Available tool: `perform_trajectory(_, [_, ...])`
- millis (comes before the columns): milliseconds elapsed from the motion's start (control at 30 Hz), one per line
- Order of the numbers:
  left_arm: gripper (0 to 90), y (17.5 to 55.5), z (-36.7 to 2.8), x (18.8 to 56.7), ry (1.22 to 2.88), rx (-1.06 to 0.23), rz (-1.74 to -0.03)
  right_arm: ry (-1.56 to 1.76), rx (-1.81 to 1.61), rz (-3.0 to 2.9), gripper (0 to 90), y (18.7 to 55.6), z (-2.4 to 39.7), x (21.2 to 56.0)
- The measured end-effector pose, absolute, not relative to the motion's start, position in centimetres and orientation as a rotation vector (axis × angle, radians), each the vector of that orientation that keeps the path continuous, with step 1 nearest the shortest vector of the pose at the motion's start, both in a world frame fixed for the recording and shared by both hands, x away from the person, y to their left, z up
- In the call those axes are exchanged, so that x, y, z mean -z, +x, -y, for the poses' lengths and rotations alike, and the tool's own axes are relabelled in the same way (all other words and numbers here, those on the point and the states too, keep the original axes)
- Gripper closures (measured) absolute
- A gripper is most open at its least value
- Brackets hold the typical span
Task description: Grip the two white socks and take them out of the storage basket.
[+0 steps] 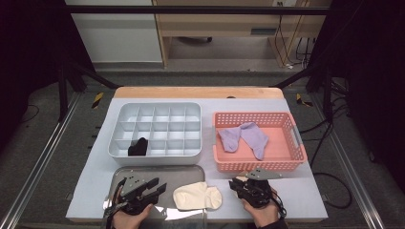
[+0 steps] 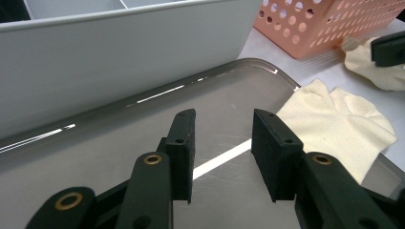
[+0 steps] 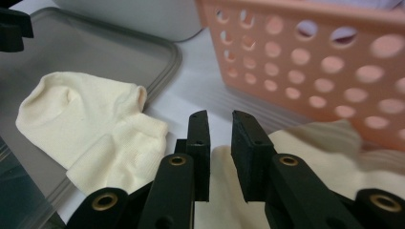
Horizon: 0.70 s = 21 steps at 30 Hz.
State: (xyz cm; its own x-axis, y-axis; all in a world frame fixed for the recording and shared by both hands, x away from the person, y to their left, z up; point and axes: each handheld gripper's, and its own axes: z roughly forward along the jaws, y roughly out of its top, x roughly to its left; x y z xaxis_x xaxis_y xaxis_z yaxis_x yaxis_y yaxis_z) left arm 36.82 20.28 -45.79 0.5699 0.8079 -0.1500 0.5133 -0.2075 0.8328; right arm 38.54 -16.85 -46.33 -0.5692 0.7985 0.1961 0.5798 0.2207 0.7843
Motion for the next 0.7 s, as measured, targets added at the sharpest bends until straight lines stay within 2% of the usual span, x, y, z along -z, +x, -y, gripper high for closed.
perform_trajectory(200, [60.0,36.7,-20.2,45.7,1.871,-0.399,-1.068,1.301,-1.264,-2.199,75.2,37.7,18.8,45.7])
perform_trajectory(433, [60.0,36.5,-20.3,45.6,1.864,-0.403,-1.065,1.264,-1.272,-2.259,69.7,36.7,18.3,46.3])
perform_trajectory(500, [60.0,36.4,-20.3,45.6,1.861,-0.405,-1.066,1.263,-1.24,-2.289,71.7,36.7,17.9,46.8])
perform_trajectory(567, [60.2,36.4,-20.3,45.6,1.86,-0.406,-1.066,1.271,-1.224,-2.328,81.9,36.9,17.6,47.2])
perform_trajectory(600, [60.3,36.4,-20.3,45.6,1.859,-0.404,-1.067,1.265,-1.21,-2.34,84.1,37.0,17.5,47.4])
perform_trajectory(700, [60.9,36.5,-20.3,45.6,1.857,-0.403,-1.067,1.254,-1.206,-2.334,85.4,37.0,17.2,47.0])
